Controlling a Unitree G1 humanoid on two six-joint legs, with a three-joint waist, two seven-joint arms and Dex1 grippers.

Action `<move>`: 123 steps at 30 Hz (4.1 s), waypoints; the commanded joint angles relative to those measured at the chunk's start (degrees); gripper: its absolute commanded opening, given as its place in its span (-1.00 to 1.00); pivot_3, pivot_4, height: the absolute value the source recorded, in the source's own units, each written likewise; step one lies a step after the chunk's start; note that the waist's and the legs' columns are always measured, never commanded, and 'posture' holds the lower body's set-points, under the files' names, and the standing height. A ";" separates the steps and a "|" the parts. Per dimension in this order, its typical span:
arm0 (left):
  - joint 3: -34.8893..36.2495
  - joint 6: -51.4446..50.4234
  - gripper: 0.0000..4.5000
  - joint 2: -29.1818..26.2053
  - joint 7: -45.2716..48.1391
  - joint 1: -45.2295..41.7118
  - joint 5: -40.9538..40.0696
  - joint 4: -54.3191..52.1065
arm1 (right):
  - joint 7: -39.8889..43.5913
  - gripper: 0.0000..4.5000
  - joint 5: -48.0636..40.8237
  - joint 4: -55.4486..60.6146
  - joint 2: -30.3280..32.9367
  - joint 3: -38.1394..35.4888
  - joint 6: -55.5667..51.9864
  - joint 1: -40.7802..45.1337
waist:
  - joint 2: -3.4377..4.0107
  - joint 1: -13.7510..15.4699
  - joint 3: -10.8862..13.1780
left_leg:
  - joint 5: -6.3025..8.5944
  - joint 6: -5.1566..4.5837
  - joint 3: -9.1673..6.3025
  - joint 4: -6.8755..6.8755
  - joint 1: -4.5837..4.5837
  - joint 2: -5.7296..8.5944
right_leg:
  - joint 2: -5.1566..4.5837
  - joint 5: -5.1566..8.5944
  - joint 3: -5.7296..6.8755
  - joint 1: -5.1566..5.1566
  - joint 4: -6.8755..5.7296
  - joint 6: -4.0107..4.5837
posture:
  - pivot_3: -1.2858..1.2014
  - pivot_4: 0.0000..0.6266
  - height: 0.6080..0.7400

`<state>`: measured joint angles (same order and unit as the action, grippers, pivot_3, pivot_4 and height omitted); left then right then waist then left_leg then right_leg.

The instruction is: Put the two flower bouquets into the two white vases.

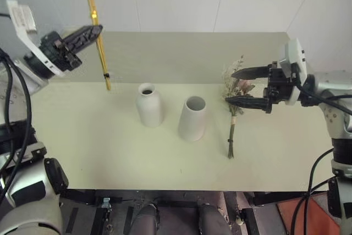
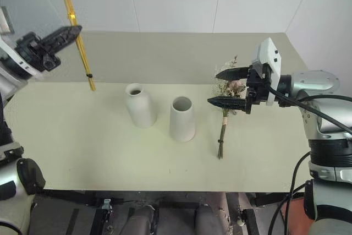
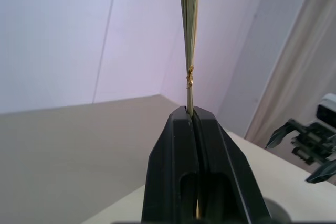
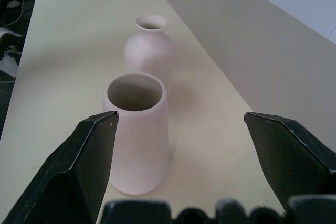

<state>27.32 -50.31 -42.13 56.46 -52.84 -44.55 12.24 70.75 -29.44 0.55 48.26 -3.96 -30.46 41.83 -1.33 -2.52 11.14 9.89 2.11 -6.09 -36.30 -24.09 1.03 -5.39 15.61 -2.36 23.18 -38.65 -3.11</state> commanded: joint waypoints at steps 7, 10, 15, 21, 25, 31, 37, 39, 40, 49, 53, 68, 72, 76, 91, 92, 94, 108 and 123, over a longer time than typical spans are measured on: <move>-4.20 11.65 -0.98 5.55 4.45 -2.72 0.73 4.78 | -2.09 1.00 -2.43 4.09 1.49 -3.82 -0.66 -1.10 | 0.00 0.01 0.00 | 0.00 0.00 0.00 -0.02 0.05 0.00 | 0.01 0.00 0.00 -0.06 -0.03 0.00 | 0.03 -0.52 1.00; -5.37 15.71 -0.98 7.98 4.53 -3.63 1.93 7.34 | -2.22 1.00 -2.64 4.45 1.85 -4.09 -0.84 -1.32 | 0.00 -0.06 0.00 | 0.00 -0.01 0.00 -0.01 0.04 0.00 | 0.01 0.00 -0.01 -0.04 -0.01 0.00 | 0.03 -0.52 1.00; -6.40 22.25 -0.98 11.83 4.72 -4.79 3.71 11.64 | -2.46 1.00 -3.17 5.40 2.56 -4.63 -1.39 -1.79 | 0.00 0.00 0.00 | 0.00 -0.01 0.00 -0.02 0.00 0.00 | 0.01 0.00 0.00 -0.03 0.01 0.00 | 0.03 -0.52 1.00; -7.42 25.18 -0.98 13.88 4.86 -7.00 4.91 16.23 | -3.18 1.00 -3.96 6.82 3.39 -5.46 -2.12 -2.83 | -0.01 -0.04 0.00 | 0.00 -0.01 0.00 -0.02 0.00 0.00 | 0.01 0.00 0.00 -0.03 0.01 0.00 | 0.03 -0.52 1.00; -8.25 25.09 -0.98 14.52 5.95 -6.35 5.00 16.58 | -3.91 1.00 -4.45 7.66 3.83 -6.04 -2.61 -3.79 | -0.01 -0.03 0.00 | 0.00 -0.01 0.00 -0.02 0.00 0.00 | 0.01 0.00 0.00 -0.03 0.01 0.00 | 0.03 -0.52 1.00; -9.47 24.64 -0.98 14.68 6.51 -5.06 5.52 16.14 | -4.48 1.00 -5.06 8.74 3.93 -6.63 -3.02 -4.86 | -0.01 -0.08 0.00 | 0.00 -0.01 0.00 -0.02 0.01 0.00 | 0.02 0.00 0.00 -0.03 0.00 -0.01 | 0.03 -0.52 1.00; -10.39 24.50 -0.98 14.47 6.25 -4.15 6.64 16.80 | -5.20 1.00 -5.87 9.02 3.49 -6.99 -3.53 -5.07 | -0.01 -0.03 0.00 | 0.00 -0.01 0.00 -0.02 0.01 0.00 | 0.01 0.00 0.00 -0.03 0.01 -0.01 | 0.03 -0.52 1.00; -10.61 24.76 -0.98 14.44 6.55 -3.84 6.87 17.08 | -5.37 1.00 -5.98 9.21 3.64 -6.88 -3.43 -5.22 | -0.01 -0.05 0.00 | 0.00 -0.01 0.00 -0.02 0.01 0.00 | 0.01 0.00 0.00 -0.03 0.01 -0.01 | 0.03 -0.52 1.00; -11.03 24.85 -0.98 14.44 6.98 -3.22 7.11 16.75 | -5.41 1.00 -6.14 9.30 3.76 -6.91 -3.42 -5.30 | -0.01 -0.06 0.00 | 0.00 -0.01 0.00 -0.02 0.01 0.00 | 0.02 0.00 0.00 -0.03 0.01 -0.01 | 0.03 -0.52 1.00; -14.23 24.80 -0.58 12.82 11.25 3.52 8.92 11.24 | -5.55 1.00 -6.76 9.28 4.39 -7.38 -3.44 -5.83 | 0.00 -0.06 0.00 | 0.00 -0.01 0.00 -0.01 0.01 0.00 | 0.02 0.00 0.00 -0.03 0.02 0.00 | 0.03 -0.52 1.00; -12.96 22.31 -0.04 10.20 11.64 7.22 7.28 6.47 | -5.62 1.00 -6.50 9.08 4.09 -7.11 -3.23 -6.10 | 0.00 -0.16 0.00 | 0.00 -0.01 0.00 0.00 0.02 -0.01 | 0.02 0.00 -0.01 -0.03 0.03 0.00 | 0.03 -0.52 1.00; -1.18 15.31 0.99 -13.79 21.04 30.88 -1.31 -20.67 | -5.55 1.00 -5.58 6.37 4.45 -5.26 -5.50 -6.10 | 0.00 0.23 0.00 | 0.00 -0.01 0.00 0.07 0.08 -0.10 | 0.06 -0.01 -0.02 -0.07 0.10 0.03 | 0.03 -0.52 1.00; 1.63 14.17 0.99 -17.03 23.98 32.88 -5.12 -25.17 | -7.46 1.00 -4.46 5.29 5.50 -3.69 -9.70 -5.57 | 0.00 0.26 0.00 | 0.00 -0.01 0.01 0.07 0.09 -0.10 | 0.05 -0.02 -0.01 -0.11 0.18 0.03 | 0.03 -0.52 1.00; 3.36 11.94 0.99 -19.82 25.04 32.54 -9.18 -27.17 | -11.79 1.00 -4.34 4.28 6.09 -2.02 -18.25 -3.12 | 0.00 0.08 0.00 | 0.00 -0.01 0.01 0.14 0.09 -0.12 | 0.08 -0.01 -0.02 -0.06 0.18 0.03 | 0.03 -0.52 1.00; 4.12 11.58 0.99 -19.54 22.82 35.13 -11.27 -30.01 | -28.06 1.00 7.61 -14.24 -3.83 15.56 -46.89 14.16 | 0.01 -0.53 0.00 | 0.00 -0.02 0.04 0.31 0.12 -0.16 | 0.13 -0.03 -0.05 0.01 0.25 0.11 | 0.03 -0.52 1.00; 4.51 11.36 0.99 -19.32 22.22 35.37 -11.58 -29.95 | -28.15 1.00 7.44 -15.51 -4.96 15.74 -48.26 15.09 | 0.01 -0.48 0.00 | 0.00 -0.02 0.04 0.31 0.08 -0.16 | 0.12 -0.03 -0.05 0.02 0.27 0.11 | 0.03 -0.52 1.00; 4.89 11.32 0.99 -19.04 21.61 35.72 -11.89 -30.04 | -28.31 1.00 7.97 -16.29 -6.45 17.24 -48.95 15.62 | 0.01 -0.45 0.00 | 0.00 -0.02 0.04 0.30 0.02 -0.16 | 0.13 -0.03 -0.05 0.08 0.26 0.12 | 0.03 -0.52 1.00; 6.12 12.59 1.00 -18.86 20.66 38.53 -11.77 -30.98 | -28.36 -0.60 10.80 -22.02 -8.57 17.47 -46.13 17.12 | 0.01 -0.40 0.00 | 0.00 -0.02 0.04 0.30 0.07 -0.16 | 0.14 -0.04 -0.04 0.06 0.22 0.12 | 0.03 -0.52 1.00; 1.87 14.46 1.00 -17.11 18.95 36.90 -8.41 -26.11 | -32.97 -0.91 -5.74 -16.36 -17.20 -19.11 -21.24 21.48 | 0.07 -0.80 0.04 | 0.00 -0.02 0.04 0.35 0.09 -0.21 | 0.19 -0.06 -0.04 0.03 0.23 0.14 | 0.03 -0.52 1.00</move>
<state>28.90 -37.32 -59.08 75.63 -14.99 -53.35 -14.27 34.98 -30.08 -22.85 31.75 -20.45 -53.81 63.89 -1.26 -3.33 11.17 9.89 2.09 -6.05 -35.94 -23.99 0.82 -5.20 15.56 -2.41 23.21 -38.45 -2.96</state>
